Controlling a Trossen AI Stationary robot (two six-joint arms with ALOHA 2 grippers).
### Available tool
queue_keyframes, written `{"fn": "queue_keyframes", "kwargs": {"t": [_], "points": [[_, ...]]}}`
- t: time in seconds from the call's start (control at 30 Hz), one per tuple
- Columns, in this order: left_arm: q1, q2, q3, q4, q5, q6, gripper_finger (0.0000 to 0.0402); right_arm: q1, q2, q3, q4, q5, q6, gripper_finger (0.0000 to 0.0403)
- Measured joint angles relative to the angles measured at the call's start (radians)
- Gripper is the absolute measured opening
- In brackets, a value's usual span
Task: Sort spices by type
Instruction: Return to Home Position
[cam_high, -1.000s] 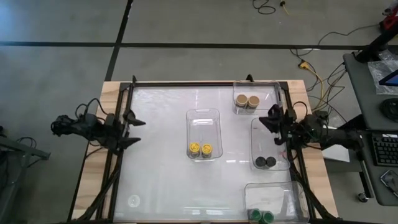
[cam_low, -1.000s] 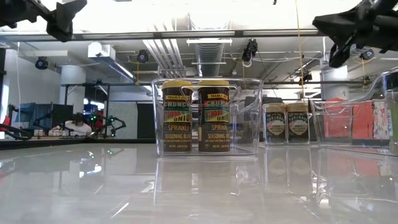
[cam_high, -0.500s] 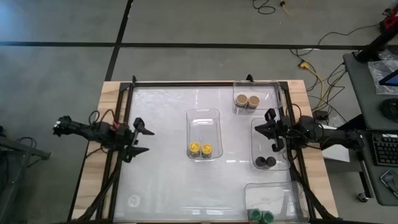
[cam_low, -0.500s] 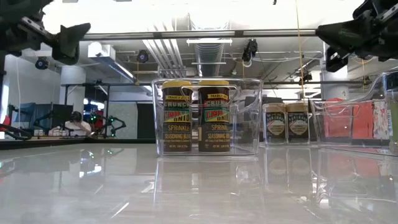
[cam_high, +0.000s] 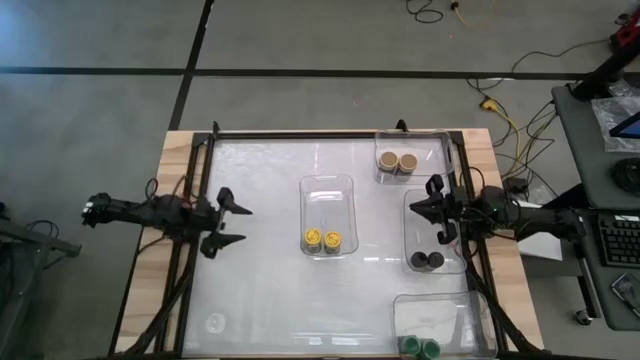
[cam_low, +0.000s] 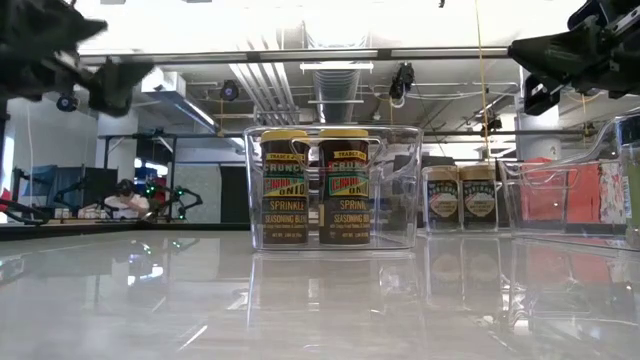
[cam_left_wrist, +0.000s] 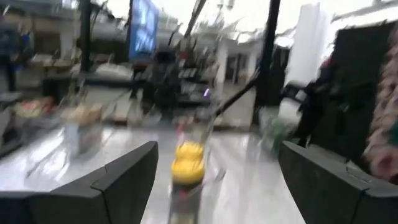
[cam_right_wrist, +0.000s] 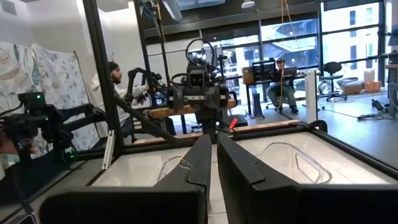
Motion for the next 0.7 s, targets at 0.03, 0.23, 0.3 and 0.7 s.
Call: {"fn": "queue_keyframes", "kwargs": {"t": [0.03, 0.23, 0.3, 0.7], "points": [[0.0, 0.001, 0.0, -0.033, -0.014, 0.0, 0.0316, 0.0, 0.0, 0.0, 0.0, 0.0, 0.0, 0.0019], [0.0, 0.004, 0.0, -0.088, -0.031, -0.038, 0.0316, 0.0, 0.0, 0.0, 0.0, 0.0, 0.0, 0.0019], [0.0, 0.007, 0.0, -0.088, -0.031, -0.046, 0.0316, 0.0, 0.0, 0.0, 0.0, 0.0, 0.0, 0.0019], [0.0, 0.008, 0.0, -0.088, -0.032, -0.042, 0.0316, 0.0, 0.0, 0.0, 0.0, 0.0, 0.0, 0.0018]]}}
